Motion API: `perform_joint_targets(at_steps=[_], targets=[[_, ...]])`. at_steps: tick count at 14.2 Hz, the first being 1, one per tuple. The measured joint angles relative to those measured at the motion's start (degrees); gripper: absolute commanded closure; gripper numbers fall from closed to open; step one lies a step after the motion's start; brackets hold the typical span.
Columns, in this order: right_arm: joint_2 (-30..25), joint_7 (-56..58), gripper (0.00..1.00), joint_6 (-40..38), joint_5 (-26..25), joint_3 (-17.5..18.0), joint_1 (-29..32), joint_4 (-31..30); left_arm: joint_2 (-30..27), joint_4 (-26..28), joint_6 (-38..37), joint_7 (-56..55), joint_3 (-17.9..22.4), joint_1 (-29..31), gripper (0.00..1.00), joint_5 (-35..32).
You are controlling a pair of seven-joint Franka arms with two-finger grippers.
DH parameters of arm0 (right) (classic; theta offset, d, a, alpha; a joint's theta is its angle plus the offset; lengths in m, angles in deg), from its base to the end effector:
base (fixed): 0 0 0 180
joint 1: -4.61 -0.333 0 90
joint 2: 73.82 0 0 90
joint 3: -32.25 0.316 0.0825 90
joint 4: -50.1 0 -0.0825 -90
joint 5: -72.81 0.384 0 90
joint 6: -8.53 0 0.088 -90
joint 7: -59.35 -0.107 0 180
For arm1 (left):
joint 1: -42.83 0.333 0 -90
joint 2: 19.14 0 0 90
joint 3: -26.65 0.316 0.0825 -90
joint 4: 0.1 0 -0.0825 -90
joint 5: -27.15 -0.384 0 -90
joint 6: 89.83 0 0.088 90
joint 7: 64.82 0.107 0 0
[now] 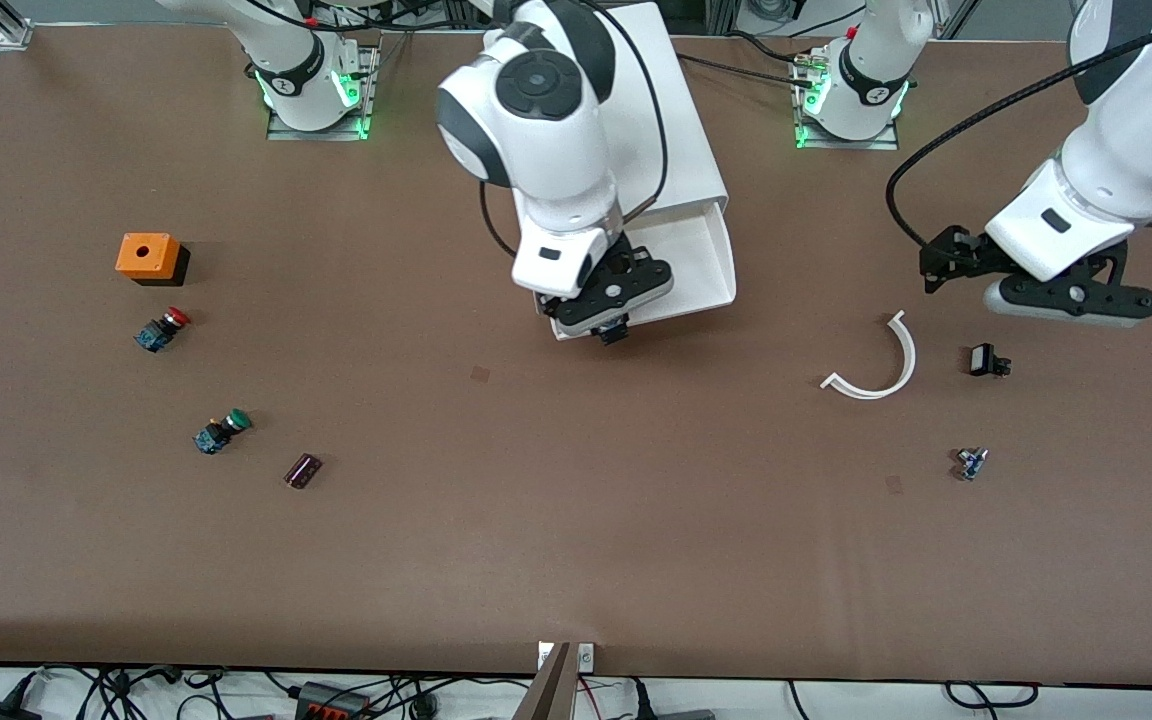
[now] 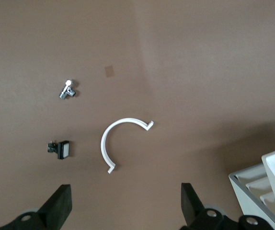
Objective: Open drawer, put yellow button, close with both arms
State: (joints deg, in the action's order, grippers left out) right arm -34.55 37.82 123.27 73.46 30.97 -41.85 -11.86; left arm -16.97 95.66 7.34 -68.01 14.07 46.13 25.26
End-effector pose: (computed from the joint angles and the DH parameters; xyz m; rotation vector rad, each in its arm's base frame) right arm 0.5364 0.5485 0.4482 -2.9348 -0.6193 -0.2991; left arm 0.5658 -0.0872 0.5668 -3.1112 0.1721 0.0150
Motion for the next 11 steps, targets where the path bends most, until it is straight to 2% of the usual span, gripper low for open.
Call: perform_joint_targets(at_steps=[4, 11], targets=[[2.2, -5.7, 1.0, -1.6, 0.0, 0.0, -1.1, 0.0, -0.7, 1.0, -0.5, 0.0, 0.0, 0.5, 0.0, 1.6], [2.4, -10.0, 1.0, -4.5, 0.0, 1.5, -2.5, 0.1, -0.7, 1.1, -0.5, -0.1, -0.1, 0.5, 0.0, 1.8]])
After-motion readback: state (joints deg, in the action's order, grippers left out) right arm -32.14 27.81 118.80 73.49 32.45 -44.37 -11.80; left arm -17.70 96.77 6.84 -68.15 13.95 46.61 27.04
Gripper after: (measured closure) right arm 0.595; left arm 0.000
